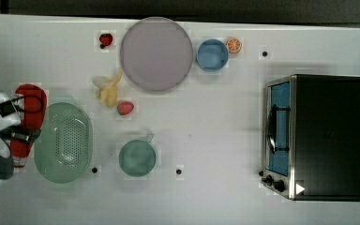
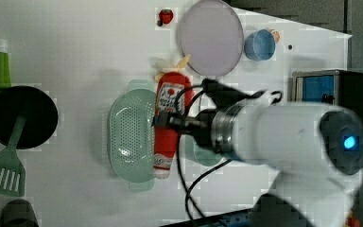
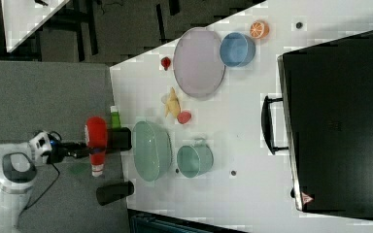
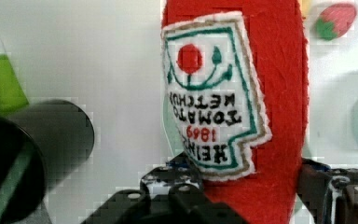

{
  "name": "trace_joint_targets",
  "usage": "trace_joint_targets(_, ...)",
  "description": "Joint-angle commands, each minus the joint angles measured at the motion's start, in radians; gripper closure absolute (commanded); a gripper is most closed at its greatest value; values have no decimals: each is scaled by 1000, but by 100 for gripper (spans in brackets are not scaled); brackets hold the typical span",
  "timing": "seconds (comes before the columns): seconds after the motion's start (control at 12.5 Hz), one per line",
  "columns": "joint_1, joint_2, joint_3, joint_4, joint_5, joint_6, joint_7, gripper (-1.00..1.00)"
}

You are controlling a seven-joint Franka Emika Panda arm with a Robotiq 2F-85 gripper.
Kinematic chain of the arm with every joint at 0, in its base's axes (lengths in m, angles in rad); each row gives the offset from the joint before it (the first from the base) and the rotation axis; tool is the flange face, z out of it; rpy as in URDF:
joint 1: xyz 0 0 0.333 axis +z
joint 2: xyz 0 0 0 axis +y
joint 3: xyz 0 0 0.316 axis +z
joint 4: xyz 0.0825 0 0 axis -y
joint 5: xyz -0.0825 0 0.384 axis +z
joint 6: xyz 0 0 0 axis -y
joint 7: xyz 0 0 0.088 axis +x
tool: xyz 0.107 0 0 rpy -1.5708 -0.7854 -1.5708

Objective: Pick ketchup from strainer and place it on the table

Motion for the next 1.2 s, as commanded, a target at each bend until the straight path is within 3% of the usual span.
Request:
trace_joint_targets(0.08, -94, 34, -92, 82, 0, -111, -94, -21)
trace_joint_targets(0.32, -124, 58, -196, 139, -4, -144, -184, -21)
trace_joint_targets(0.72, -153, 57, -398, 138, -51, -136, -394, -21)
trace_joint_targets(1.2, -203, 46, -480, 63, -50, -106, -539, -21)
